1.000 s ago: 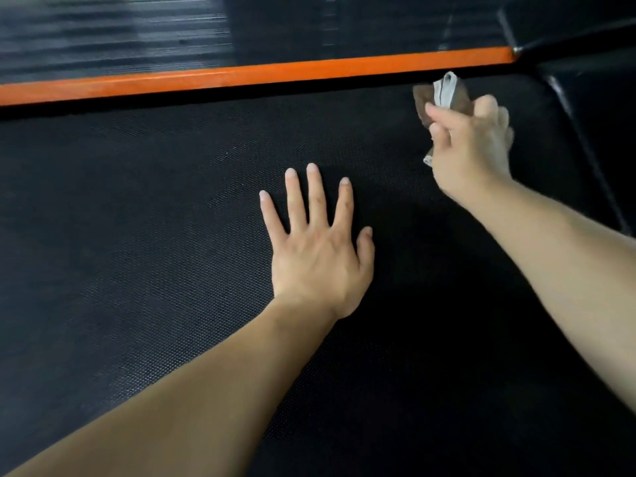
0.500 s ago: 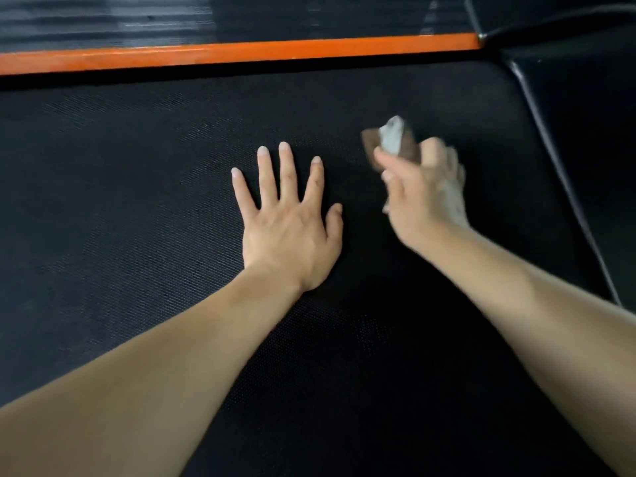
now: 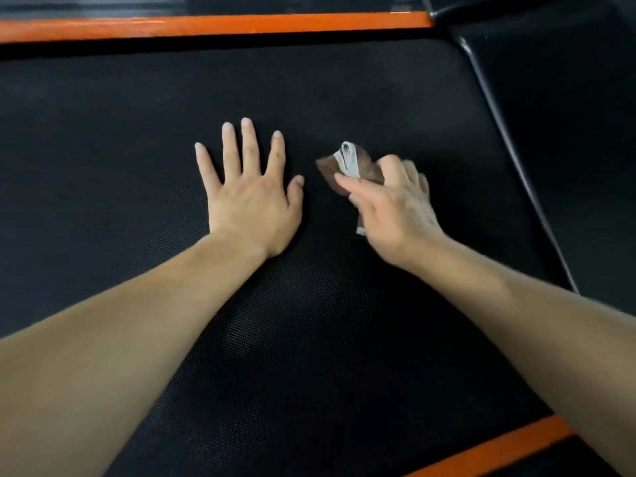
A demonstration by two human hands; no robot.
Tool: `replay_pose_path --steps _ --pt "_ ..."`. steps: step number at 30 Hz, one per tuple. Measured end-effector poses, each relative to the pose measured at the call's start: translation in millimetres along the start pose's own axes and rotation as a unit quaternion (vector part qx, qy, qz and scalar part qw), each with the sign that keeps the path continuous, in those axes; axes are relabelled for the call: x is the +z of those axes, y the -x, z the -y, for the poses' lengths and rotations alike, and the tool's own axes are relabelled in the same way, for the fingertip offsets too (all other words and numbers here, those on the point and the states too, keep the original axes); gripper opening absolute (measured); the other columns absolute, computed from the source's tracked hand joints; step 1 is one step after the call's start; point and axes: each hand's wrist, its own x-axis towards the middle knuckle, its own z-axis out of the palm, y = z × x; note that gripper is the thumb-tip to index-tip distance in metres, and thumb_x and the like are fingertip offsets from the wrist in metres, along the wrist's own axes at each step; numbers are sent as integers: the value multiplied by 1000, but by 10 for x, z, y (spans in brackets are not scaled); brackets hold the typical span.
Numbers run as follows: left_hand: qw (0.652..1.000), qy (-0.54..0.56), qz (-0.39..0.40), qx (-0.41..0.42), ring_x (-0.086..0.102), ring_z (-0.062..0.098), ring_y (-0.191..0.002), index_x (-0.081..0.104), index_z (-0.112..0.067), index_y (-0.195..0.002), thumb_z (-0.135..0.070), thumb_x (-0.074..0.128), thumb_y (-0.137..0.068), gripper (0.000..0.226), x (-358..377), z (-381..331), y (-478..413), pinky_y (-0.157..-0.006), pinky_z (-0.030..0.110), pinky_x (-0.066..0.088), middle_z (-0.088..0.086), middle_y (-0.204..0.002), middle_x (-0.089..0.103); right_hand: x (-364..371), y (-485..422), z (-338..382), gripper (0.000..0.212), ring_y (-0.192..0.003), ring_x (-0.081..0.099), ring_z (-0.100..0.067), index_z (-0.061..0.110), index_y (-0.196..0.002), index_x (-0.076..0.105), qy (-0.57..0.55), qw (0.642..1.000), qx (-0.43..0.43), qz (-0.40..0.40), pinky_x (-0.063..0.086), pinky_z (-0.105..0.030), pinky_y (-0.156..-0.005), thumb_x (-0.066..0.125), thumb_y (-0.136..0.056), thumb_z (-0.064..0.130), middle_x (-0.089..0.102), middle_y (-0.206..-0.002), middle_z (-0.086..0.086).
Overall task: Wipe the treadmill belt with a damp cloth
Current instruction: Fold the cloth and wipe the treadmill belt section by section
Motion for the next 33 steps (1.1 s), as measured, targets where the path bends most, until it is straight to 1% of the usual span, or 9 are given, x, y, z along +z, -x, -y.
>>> replay_pose_path --steps 6,12,14,17,19,25,27,30,33 --pt "999 37 -2 19 -6 37 -158 14 -18 -163 -56 15 -101 73 104 -222 853 -124 63 -5 18 -171 2 -81 -140 -222 37 -114 42 -33 36 -134 58 3 972 229 -58 34 -42 -101 48 -100 27 45 -126 -11" --pt "999 4 -22 47 3 38 -158 22 -16 -162 -53 22 -102 71 220 -208 1122 -125 63 3 20 -170 11 9 556 136 36 -94 48 -34 36 -128 63 1 1000 -30 -9 41 -45 -79 51 -94 31 52 -106 -10" --pt "999 -2 -22 45 1 38 -158 20 -16 -162 -53 20 -102 71 224 -211 1114 -125 63 2 19 -170 9 -25 469 -55 36 -96 48 -36 36 -128 63 20 1000 -8 -22 40 -46 -82 51 -94 31 52 -107 -12" --pt "999 1 -25 43 0 37 -158 19 -17 -163 -54 20 -102 71 219 -224 1122 -125 63 2 19 -171 9 -53 293 -297 37 -110 44 -37 37 -134 59 14 986 154 -56 36 -47 -97 48 -99 30 47 -120 -12" --pt "999 4 -26 41 0 37 -158 19 -17 -163 -54 20 -101 72 215 -226 1121 -125 63 1 19 -171 8 -50 384 -151 38 -108 44 -37 36 -132 60 1 978 196 -68 37 -47 -95 49 -97 30 47 -119 -12" --pt "999 8 -26 35 -4 35 -159 16 -18 -162 -53 19 -100 71 216 -219 1123 -125 61 -3 17 -171 4 -72 1144 194 41 -92 46 -33 37 -128 61 -1 1000 -1 19 39 -43 -78 53 -88 31 50 -103 -10" --pt "999 7 -28 38 -4 35 -158 16 -18 -162 -52 18 -101 71 222 -220 1121 -125 61 -3 17 -171 4 -109 1095 -61 39 -93 48 -37 37 -126 64 28 999 43 -15 40 -45 -79 55 -89 28 50 -102 -12" --pt "999 5 -30 35 -3 36 -158 16 -17 -162 -53 18 -101 71 222 -221 1122 -125 60 -4 17 -171 4 -151 1064 -189 38 -105 45 -36 38 -132 59 18 979 202 -32 37 -46 -91 55 -95 29 47 -114 -11" --pt "999 7 -30 35 -3 36 -158 17 -17 -162 -53 18 -100 72 216 -225 1127 -125 61 -4 18 -171 5 -139 1385 185 41 -96 46 -36 34 -130 60 8 991 129 -15 37 -44 -80 50 -90 29 48 -107 -14"
